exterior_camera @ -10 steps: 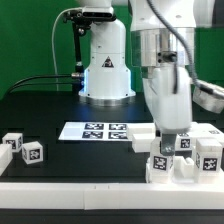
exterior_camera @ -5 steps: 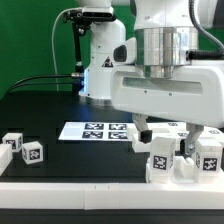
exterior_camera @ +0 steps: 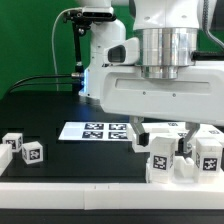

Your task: Assemble chair

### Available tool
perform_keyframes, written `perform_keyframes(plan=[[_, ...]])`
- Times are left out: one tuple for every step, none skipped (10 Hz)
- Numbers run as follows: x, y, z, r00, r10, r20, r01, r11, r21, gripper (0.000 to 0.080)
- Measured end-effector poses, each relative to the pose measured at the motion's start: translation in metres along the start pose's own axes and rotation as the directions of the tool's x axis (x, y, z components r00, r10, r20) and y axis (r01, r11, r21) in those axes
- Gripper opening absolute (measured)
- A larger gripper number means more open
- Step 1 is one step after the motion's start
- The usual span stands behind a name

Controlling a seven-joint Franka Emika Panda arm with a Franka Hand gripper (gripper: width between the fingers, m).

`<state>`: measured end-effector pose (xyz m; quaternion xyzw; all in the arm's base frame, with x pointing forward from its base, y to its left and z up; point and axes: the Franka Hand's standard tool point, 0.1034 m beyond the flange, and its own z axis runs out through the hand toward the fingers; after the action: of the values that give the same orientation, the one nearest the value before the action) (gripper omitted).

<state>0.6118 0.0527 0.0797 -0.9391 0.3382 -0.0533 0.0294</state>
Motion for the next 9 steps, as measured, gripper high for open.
perform_keyframes(plan=[[0.0000,0.0000,0.0000,0.997,0.075,0.000,-0.075,0.997,0.000,0.0359],[-0.0002,0.0003,0.0000,0.991,0.136,0.002,-0.136,0.991,-0.002,0.0281],[-0.0004,0.0009,-0.0010,0.952,0.307,0.010,-0.307,0.952,-0.012,0.0282],[-0.0012,0.0016,-0.0005,0.896,0.445,0.011,-0.444,0.896,-0.018,0.0282],[-0.0028,0.0007,-0.0003,0.803,0.596,0.014,-0.596,0.803,-0.020,0.0282],[-0.0030,0.0002,-0.0007,0.656,0.754,0.026,-0.754,0.657,-0.018,0.0282],[-0.0028,-0.0001,-0.0009,0.552,0.833,0.038,-0.833,0.553,-0.017,0.0282],[-0.0027,0.0002,-0.0006,0.426,0.903,0.053,-0.904,0.427,-0.019,0.0282],[-0.0026,0.0002,-0.0004,0.339,0.939,0.060,-0.940,0.341,-0.021,0.0282]])
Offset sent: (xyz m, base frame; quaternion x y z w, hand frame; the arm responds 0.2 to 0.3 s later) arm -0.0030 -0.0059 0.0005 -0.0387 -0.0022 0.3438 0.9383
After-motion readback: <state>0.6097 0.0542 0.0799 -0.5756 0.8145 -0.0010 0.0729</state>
